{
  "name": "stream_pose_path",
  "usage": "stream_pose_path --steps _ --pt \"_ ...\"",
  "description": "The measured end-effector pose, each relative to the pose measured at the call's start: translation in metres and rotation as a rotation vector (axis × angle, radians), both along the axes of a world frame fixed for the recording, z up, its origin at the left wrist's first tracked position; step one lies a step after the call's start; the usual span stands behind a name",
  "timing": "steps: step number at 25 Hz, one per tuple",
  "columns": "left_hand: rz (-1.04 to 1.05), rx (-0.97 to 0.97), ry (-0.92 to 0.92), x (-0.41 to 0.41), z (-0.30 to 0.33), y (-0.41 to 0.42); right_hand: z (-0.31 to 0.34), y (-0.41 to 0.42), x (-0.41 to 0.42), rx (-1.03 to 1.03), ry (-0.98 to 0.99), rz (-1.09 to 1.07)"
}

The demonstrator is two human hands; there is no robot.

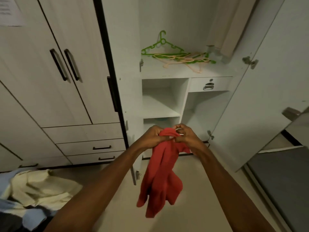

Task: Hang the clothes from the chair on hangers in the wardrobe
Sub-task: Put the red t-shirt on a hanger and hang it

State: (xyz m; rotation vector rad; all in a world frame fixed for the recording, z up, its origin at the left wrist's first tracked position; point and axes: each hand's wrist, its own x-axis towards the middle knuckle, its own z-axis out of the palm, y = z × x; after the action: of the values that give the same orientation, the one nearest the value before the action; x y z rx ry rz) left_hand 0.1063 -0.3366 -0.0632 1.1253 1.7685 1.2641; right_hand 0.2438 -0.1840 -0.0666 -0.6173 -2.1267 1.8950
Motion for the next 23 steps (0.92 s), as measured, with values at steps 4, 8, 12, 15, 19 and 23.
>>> stream_pose_path --steps 4,8,12,15,19,23 --pt "0.111 0.083 -0.094 -0.004 0.007 0.046 -0.027 0.02 0.015 -0.151 -0.012 -0.045" --pt "0.201 0.202 -0.245 -0.027 0.015 0.093 -0.054 0.044 0.006 -0.234 -0.027 0.002" --pt "0.285 0.279 -0.34 -0.072 0.017 0.15 -0.064 0.095 -0.029 -0.392 0.095 -0.127" --pt "0.374 0.304 -0.358 -0.118 0.015 0.186 -0.052 0.15 -0.06 -0.338 0.139 -0.261" --pt "0.44 0.221 -0.364 -0.171 0.006 0.214 -0.018 0.208 -0.097 -0.231 0.177 -0.418" --pt "0.342 0.153 -0.383 -0.204 0.008 0.246 0.014 0.243 -0.147 -0.069 0.256 -0.38"
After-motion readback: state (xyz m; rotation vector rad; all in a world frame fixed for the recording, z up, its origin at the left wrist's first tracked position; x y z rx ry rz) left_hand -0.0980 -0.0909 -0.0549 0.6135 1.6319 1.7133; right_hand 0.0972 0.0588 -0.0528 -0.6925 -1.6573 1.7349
